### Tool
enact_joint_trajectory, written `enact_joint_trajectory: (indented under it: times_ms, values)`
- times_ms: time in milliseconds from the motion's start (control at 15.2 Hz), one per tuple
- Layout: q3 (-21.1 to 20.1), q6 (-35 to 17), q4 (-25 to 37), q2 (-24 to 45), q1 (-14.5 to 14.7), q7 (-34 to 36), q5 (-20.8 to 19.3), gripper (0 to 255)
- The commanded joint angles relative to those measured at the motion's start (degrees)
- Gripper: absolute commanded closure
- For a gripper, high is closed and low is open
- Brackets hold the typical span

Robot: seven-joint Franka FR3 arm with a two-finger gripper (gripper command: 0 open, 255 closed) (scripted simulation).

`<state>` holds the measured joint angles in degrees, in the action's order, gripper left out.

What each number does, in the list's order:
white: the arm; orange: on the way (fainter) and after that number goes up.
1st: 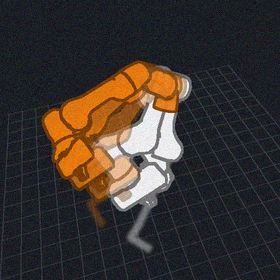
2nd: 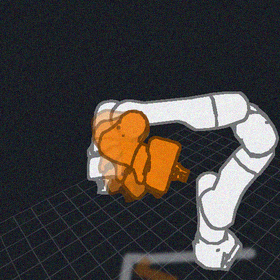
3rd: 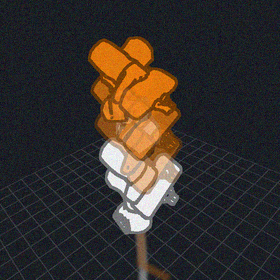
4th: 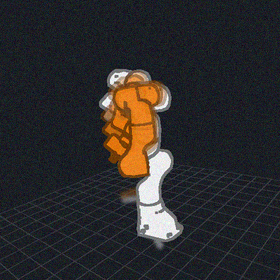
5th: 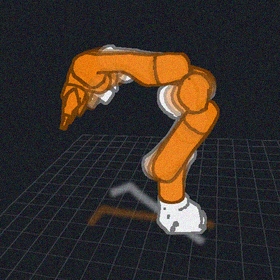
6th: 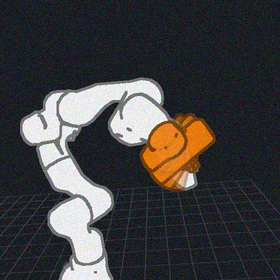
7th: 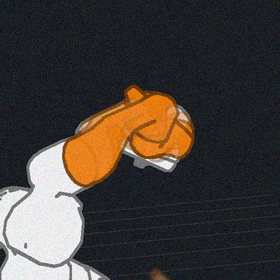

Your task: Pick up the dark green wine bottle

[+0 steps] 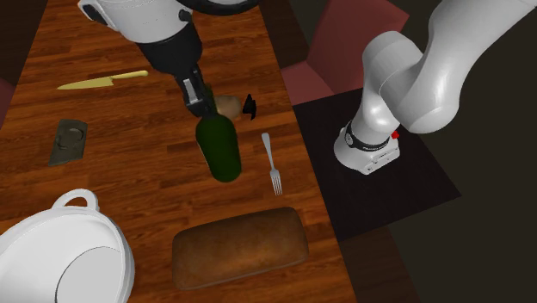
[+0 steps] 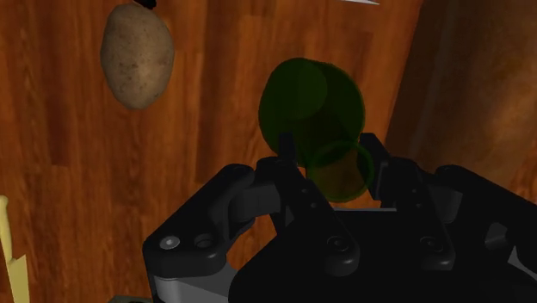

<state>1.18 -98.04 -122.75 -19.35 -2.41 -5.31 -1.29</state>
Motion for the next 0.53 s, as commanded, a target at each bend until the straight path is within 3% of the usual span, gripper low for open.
enact_joint_trajectory:
  times_ms: [0,462]
  values:
    - [0.05,1.55,1.5,-0.05,-0.04,-0.11,-0.02,255]
    - [0.03,5.51,5.65,0.14,-0.03,-0.17,0.0,255]
